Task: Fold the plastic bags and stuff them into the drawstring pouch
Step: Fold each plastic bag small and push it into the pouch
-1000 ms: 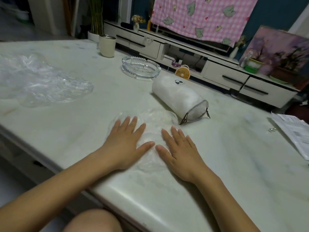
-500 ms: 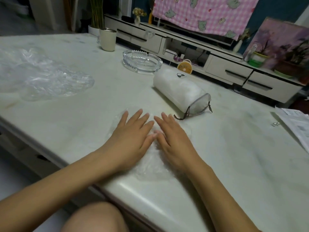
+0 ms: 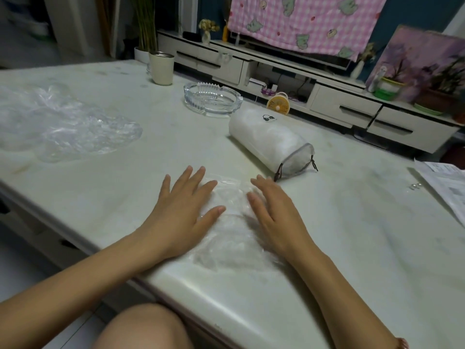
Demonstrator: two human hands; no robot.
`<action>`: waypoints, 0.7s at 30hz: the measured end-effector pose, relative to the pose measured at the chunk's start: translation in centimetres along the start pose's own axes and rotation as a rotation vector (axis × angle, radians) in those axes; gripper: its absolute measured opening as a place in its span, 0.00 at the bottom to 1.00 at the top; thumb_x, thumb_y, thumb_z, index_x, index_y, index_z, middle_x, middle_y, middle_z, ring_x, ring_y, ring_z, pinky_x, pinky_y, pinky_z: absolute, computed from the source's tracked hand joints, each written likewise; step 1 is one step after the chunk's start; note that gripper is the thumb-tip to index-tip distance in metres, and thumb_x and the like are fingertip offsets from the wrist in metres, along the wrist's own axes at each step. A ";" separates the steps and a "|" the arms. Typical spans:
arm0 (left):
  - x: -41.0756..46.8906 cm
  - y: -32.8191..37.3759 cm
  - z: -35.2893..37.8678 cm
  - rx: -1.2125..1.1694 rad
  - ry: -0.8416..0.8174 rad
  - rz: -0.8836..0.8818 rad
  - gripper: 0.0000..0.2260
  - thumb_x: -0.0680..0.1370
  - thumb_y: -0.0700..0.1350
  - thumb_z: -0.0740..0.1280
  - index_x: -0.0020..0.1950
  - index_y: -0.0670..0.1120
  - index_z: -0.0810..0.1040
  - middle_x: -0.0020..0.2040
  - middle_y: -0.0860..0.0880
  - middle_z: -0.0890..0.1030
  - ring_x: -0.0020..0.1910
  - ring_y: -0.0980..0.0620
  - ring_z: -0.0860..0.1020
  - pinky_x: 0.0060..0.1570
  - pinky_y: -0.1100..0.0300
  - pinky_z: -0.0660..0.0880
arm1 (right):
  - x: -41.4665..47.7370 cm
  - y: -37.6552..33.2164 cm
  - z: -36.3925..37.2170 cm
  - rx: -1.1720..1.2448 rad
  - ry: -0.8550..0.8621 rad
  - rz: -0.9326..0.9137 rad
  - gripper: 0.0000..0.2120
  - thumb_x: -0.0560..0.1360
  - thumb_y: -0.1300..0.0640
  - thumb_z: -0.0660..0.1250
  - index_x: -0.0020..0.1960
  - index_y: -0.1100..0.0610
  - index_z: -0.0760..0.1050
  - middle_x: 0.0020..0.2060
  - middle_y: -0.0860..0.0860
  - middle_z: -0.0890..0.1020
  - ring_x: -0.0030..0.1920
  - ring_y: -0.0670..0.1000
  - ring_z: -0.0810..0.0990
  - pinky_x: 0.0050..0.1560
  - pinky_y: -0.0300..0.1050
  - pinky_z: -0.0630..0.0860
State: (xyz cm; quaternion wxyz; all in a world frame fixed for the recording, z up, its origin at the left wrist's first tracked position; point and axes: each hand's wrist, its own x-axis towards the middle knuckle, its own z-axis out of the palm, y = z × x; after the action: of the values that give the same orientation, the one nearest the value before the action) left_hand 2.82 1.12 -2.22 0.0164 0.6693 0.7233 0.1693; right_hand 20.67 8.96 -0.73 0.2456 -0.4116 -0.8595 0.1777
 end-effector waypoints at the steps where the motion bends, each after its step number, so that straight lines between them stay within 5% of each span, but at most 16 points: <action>1: -0.4 0.0 -0.3 -0.023 0.081 0.056 0.38 0.72 0.68 0.38 0.75 0.50 0.61 0.77 0.49 0.54 0.76 0.52 0.47 0.73 0.54 0.40 | -0.4 -0.6 -0.4 0.030 0.038 -0.016 0.21 0.80 0.48 0.55 0.70 0.54 0.67 0.73 0.48 0.65 0.74 0.45 0.56 0.72 0.40 0.53; 3: -1.1 0.2 -0.6 -0.106 0.128 0.134 0.34 0.76 0.64 0.41 0.73 0.49 0.65 0.76 0.51 0.58 0.75 0.55 0.51 0.72 0.62 0.40 | -1.3 -1.9 -0.6 0.076 -0.039 -0.054 0.21 0.81 0.49 0.55 0.72 0.52 0.65 0.74 0.45 0.60 0.75 0.42 0.52 0.73 0.37 0.49; 7: -2.6 0.6 0.4 -0.065 -0.111 0.168 0.41 0.64 0.72 0.24 0.73 0.55 0.37 0.73 0.59 0.37 0.71 0.63 0.31 0.64 0.69 0.25 | -2.8 -2.4 1.4 -0.189 -0.332 -0.138 0.27 0.82 0.47 0.47 0.78 0.52 0.44 0.77 0.48 0.42 0.75 0.44 0.36 0.74 0.41 0.34; 11: -2.7 -0.2 0.7 -0.011 -0.160 0.175 0.40 0.58 0.72 0.19 0.68 0.60 0.30 0.71 0.59 0.33 0.69 0.64 0.30 0.64 0.67 0.25 | -2.9 -1.9 1.7 -0.292 -0.399 -0.106 0.28 0.81 0.43 0.42 0.77 0.50 0.40 0.76 0.48 0.38 0.74 0.45 0.33 0.73 0.44 0.32; 13: -2.9 -0.6 0.4 -0.126 -0.090 0.207 0.39 0.65 0.75 0.28 0.73 0.61 0.38 0.75 0.58 0.40 0.72 0.65 0.35 0.68 0.68 0.31 | -2.9 -2.2 1.5 -0.171 -0.335 -0.118 0.27 0.81 0.44 0.49 0.77 0.50 0.48 0.77 0.47 0.46 0.76 0.44 0.39 0.74 0.41 0.36; 16: -3.5 -1.5 -0.7 -0.266 0.064 0.356 0.24 0.78 0.65 0.51 0.66 0.54 0.72 0.71 0.52 0.69 0.70 0.58 0.63 0.68 0.61 0.59 | -2.3 -2.9 -0.5 0.154 -0.161 -0.085 0.19 0.76 0.44 0.63 0.66 0.47 0.69 0.70 0.42 0.64 0.72 0.38 0.56 0.68 0.28 0.50; 19: -4.0 -2.7 -0.9 -0.309 0.075 0.407 0.18 0.79 0.63 0.55 0.57 0.54 0.76 0.60 0.55 0.75 0.60 0.61 0.71 0.59 0.63 0.67 | -2.4 -3.4 -3.8 0.250 -0.411 -0.033 0.21 0.67 0.43 0.74 0.56 0.43 0.71 0.61 0.37 0.68 0.62 0.33 0.66 0.62 0.29 0.62; 21: -4.0 -3.1 -0.7 -0.309 0.052 0.411 0.19 0.78 0.66 0.55 0.58 0.56 0.75 0.61 0.57 0.74 0.60 0.63 0.70 0.59 0.65 0.65 | -2.8 -3.3 -4.4 0.031 -0.631 -0.026 0.27 0.65 0.44 0.76 0.59 0.43 0.68 0.63 0.38 0.63 0.62 0.37 0.63 0.62 0.32 0.63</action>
State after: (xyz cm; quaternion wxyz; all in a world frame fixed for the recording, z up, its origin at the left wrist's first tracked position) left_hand 0.11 -3.08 -3.19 0.0652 0.7873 0.5377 0.2945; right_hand 22.66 5.21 3.70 -0.0248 -0.3215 -0.8955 0.3067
